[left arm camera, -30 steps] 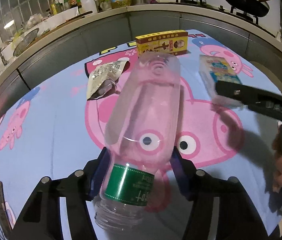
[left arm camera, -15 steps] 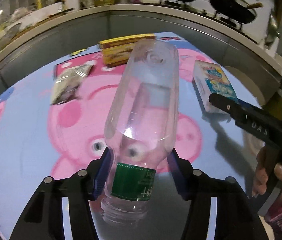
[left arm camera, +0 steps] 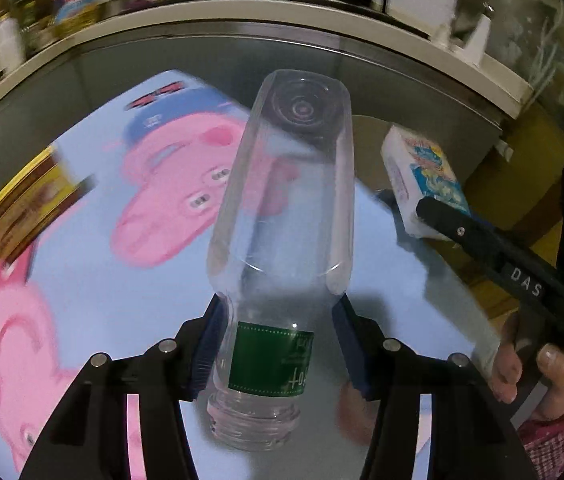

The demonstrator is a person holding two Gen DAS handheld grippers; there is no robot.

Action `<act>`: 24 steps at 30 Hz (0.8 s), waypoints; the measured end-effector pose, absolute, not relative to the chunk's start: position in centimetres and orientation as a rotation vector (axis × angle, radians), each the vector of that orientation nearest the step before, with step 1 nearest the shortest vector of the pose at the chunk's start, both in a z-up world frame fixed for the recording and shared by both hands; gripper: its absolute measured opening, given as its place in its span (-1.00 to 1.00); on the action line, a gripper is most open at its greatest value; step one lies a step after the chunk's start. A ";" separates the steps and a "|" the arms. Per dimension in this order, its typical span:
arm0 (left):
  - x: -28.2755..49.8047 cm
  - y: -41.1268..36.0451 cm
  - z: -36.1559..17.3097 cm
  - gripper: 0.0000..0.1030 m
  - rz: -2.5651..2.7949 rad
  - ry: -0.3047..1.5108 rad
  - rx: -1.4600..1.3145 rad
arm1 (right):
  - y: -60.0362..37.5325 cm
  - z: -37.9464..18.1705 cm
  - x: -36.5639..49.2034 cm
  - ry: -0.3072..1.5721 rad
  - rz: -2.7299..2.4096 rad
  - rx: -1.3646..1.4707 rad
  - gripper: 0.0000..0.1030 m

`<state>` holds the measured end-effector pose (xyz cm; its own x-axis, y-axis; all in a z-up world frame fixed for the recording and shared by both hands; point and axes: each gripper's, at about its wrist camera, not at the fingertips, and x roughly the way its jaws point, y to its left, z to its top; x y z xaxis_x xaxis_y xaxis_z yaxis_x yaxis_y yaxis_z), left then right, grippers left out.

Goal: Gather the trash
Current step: 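Carry the bottle and sponge packet over the beige bin and open both tools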

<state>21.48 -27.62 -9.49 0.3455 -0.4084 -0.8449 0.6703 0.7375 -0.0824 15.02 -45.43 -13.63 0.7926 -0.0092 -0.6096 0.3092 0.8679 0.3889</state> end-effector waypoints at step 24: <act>22.5 -32.3 -7.6 0.63 -0.654 0.849 0.397 | -52.8 -15.5 15.3 0.616 -0.298 0.598 0.37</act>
